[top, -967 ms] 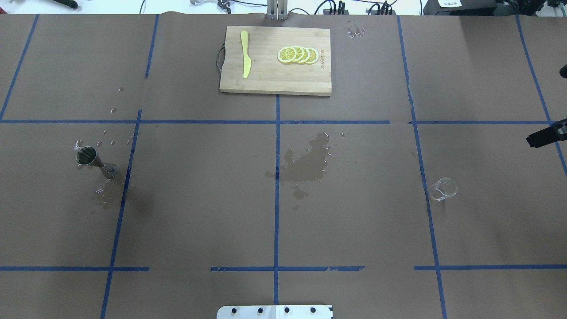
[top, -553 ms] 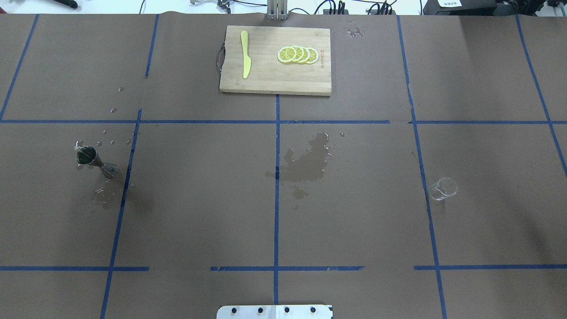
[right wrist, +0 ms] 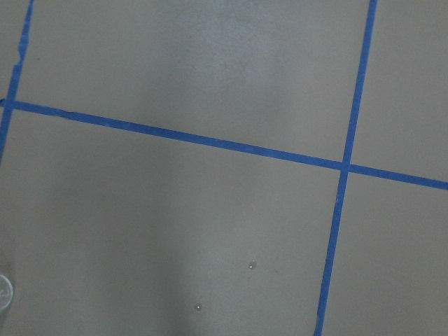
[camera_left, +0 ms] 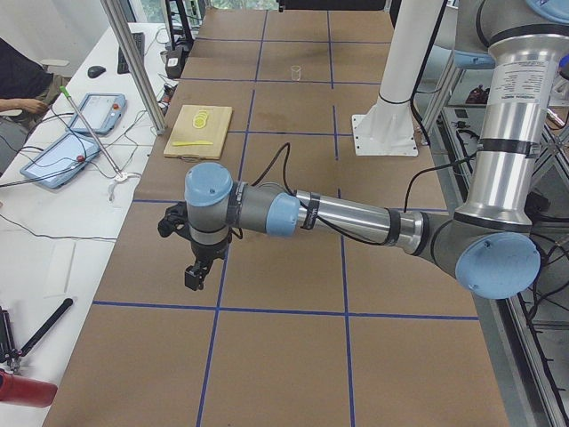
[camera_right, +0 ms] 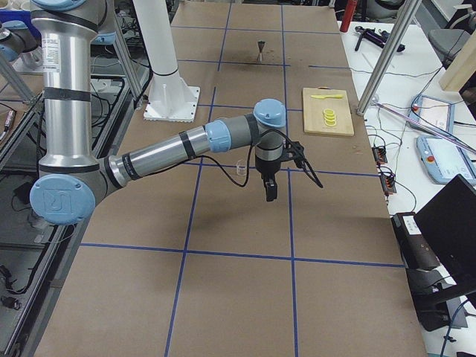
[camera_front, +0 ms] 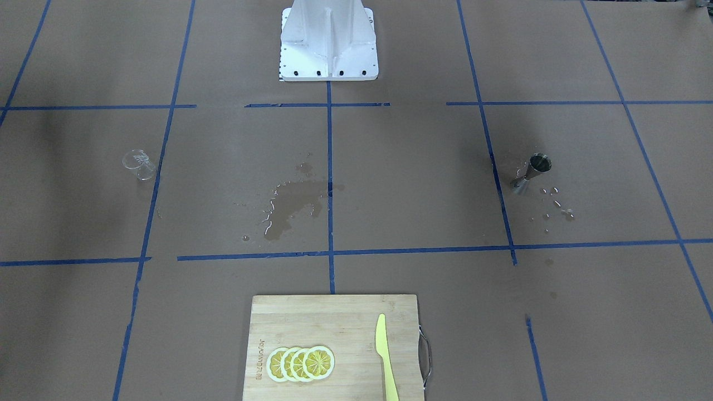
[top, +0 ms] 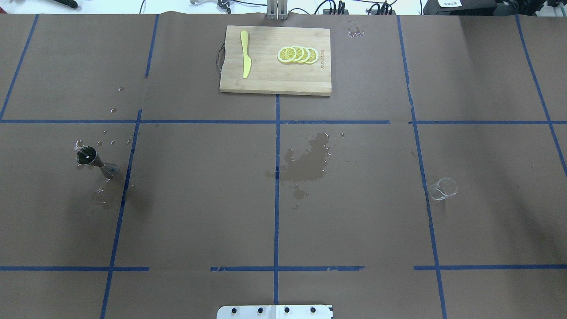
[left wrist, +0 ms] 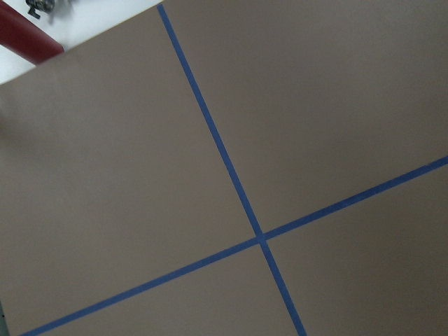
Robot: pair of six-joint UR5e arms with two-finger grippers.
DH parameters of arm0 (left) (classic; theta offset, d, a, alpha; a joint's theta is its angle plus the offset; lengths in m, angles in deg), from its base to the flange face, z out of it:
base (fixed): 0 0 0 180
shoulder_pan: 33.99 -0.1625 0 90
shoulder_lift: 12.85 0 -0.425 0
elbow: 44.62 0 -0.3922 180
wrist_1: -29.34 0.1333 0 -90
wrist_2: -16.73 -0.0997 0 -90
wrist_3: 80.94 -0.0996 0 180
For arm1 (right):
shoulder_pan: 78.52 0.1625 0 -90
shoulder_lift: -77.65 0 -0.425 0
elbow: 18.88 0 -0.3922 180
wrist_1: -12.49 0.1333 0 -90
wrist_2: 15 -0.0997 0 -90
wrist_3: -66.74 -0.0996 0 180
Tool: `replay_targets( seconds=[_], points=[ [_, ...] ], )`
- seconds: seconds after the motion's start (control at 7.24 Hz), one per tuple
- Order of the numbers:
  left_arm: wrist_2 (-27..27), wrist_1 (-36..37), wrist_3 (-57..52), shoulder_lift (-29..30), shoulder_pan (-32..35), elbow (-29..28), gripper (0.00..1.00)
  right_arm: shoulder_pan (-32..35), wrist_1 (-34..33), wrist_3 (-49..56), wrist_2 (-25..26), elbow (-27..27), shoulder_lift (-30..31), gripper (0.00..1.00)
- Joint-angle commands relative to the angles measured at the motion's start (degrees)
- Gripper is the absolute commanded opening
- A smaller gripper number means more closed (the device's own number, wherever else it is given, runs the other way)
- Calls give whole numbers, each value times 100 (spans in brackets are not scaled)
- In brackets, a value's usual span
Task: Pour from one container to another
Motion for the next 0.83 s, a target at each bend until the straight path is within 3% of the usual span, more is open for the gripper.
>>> replay_targets(
  seconds=[0.0,0.28,0.69],
  points=[
    [77,15,42,-150,-1,-172,100,61,8,-156,-63,101,74,100],
    [95,-11,86,-150,-1,-364,100,393,8,-147,-761,171,57,100],
    [104,-222,95,-141,-10,-551,100,832,17,-95,-801,784,303,100]
  ],
)
